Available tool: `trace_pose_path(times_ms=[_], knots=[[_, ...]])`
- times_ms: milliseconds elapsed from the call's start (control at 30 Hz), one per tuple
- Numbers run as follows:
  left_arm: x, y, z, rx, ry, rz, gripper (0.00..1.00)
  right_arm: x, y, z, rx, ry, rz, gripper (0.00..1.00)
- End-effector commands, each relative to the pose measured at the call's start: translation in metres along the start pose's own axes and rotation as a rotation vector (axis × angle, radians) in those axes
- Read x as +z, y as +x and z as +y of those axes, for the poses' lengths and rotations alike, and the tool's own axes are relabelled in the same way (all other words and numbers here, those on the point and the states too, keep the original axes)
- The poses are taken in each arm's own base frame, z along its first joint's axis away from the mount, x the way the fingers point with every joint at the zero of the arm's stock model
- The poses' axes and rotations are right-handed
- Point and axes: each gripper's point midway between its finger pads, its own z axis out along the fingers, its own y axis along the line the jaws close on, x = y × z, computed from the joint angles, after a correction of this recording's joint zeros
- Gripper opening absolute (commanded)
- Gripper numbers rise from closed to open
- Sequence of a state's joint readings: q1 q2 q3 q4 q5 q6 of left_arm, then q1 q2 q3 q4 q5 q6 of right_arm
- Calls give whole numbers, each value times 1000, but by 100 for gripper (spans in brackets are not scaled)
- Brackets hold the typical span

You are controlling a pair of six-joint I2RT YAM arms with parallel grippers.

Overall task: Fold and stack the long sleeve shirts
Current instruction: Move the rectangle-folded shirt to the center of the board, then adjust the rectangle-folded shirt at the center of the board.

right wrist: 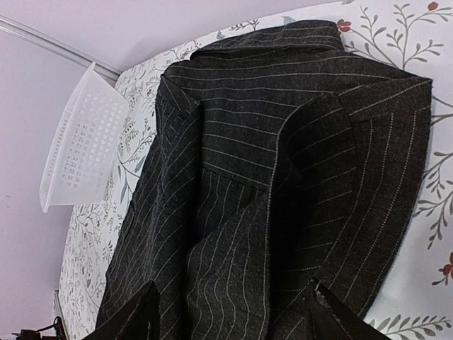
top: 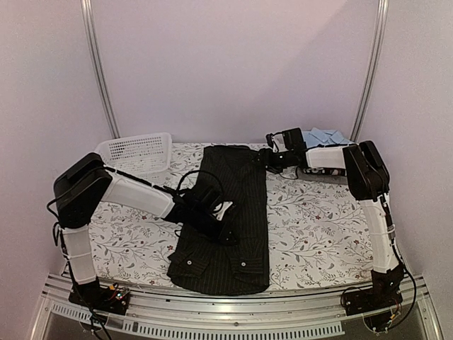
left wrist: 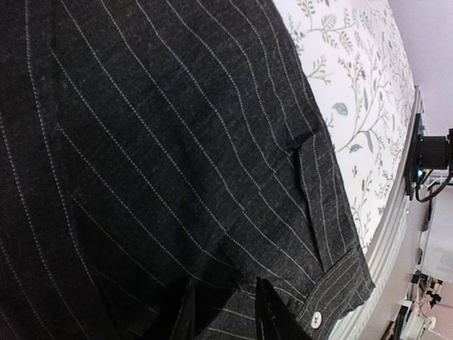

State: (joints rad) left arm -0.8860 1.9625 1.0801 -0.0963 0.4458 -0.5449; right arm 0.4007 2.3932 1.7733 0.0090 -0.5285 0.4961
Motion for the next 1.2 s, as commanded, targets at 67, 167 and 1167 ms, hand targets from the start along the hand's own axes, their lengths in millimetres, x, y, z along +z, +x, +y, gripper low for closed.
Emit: trace_pose_path(times_ms=[67,167,1167], knots=[[8,52,7,-48,-25,138,29,-1,-27,16,-46,-12,-60,68],[5,56,5,-35,-25,144,29,14,-20,5,-29,-4,-23,66],[0,62,1,-20,-20,156,29,27,-6,-9,128,-68,36,16]])
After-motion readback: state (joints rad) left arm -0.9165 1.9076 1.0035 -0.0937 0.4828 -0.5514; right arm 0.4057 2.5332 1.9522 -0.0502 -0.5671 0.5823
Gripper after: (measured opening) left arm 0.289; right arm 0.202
